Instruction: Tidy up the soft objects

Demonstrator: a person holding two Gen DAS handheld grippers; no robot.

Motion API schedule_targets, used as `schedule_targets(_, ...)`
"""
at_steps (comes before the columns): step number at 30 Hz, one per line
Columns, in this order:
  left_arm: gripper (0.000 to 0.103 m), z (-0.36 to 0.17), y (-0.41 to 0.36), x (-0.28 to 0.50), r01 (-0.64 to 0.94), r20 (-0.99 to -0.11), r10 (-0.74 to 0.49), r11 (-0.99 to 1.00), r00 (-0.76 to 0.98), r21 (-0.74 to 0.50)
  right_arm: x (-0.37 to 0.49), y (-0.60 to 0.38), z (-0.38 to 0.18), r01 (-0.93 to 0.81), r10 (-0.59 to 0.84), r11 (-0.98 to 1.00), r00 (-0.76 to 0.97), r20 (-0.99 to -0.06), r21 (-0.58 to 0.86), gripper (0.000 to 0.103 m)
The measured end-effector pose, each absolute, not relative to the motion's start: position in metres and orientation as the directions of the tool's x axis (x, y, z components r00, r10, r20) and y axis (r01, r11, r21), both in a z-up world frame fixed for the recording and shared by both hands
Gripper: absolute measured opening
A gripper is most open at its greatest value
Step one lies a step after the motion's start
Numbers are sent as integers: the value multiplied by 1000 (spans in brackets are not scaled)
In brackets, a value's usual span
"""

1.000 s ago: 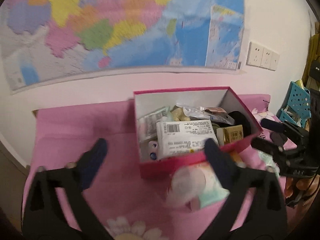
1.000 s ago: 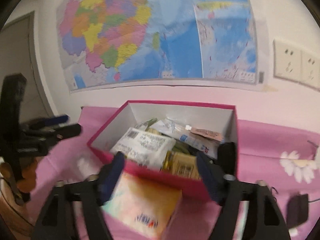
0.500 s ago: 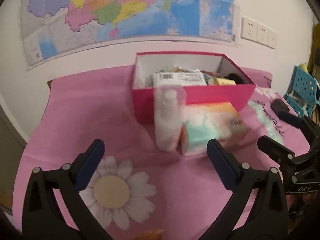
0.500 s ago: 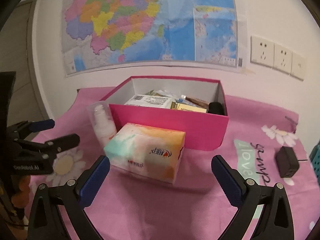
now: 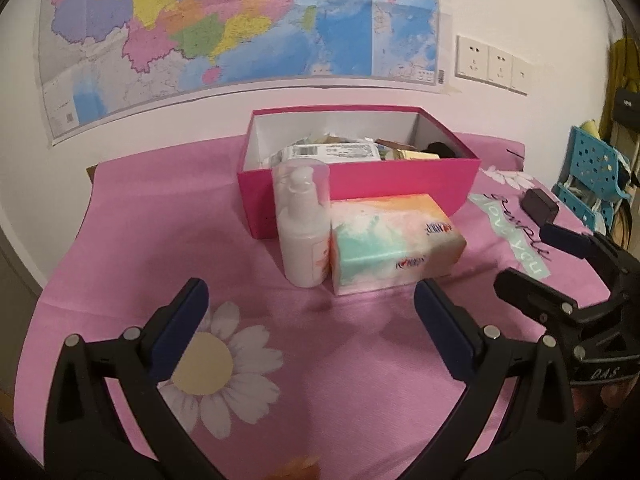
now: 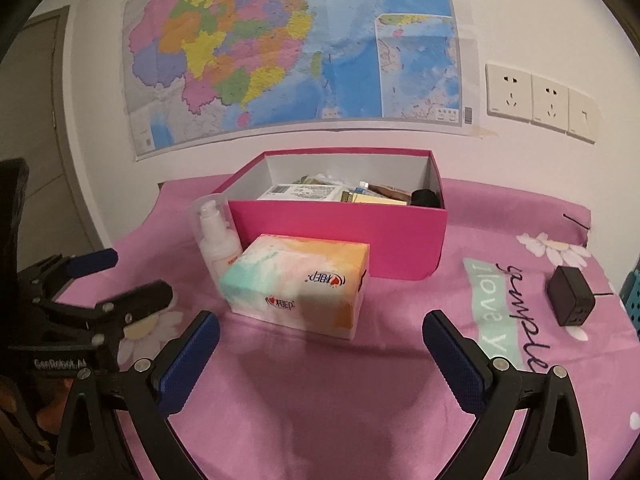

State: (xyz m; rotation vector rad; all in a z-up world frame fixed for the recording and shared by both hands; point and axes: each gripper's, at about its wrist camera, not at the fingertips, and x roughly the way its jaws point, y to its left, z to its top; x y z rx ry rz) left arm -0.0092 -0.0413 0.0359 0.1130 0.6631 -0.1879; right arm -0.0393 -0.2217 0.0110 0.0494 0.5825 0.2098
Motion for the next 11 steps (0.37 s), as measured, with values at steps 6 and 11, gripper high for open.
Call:
schedule_targets(6,103,30,-44,-10,199,-648,-127,979,751,39,-42,-223,8,-180,215,977,809,-547,117,103)
schedule_targets(11,103,27,-48,-15,200,-655,-123,979,745,44,-42,-224,5,-174,211,977,807,-552,120,103)
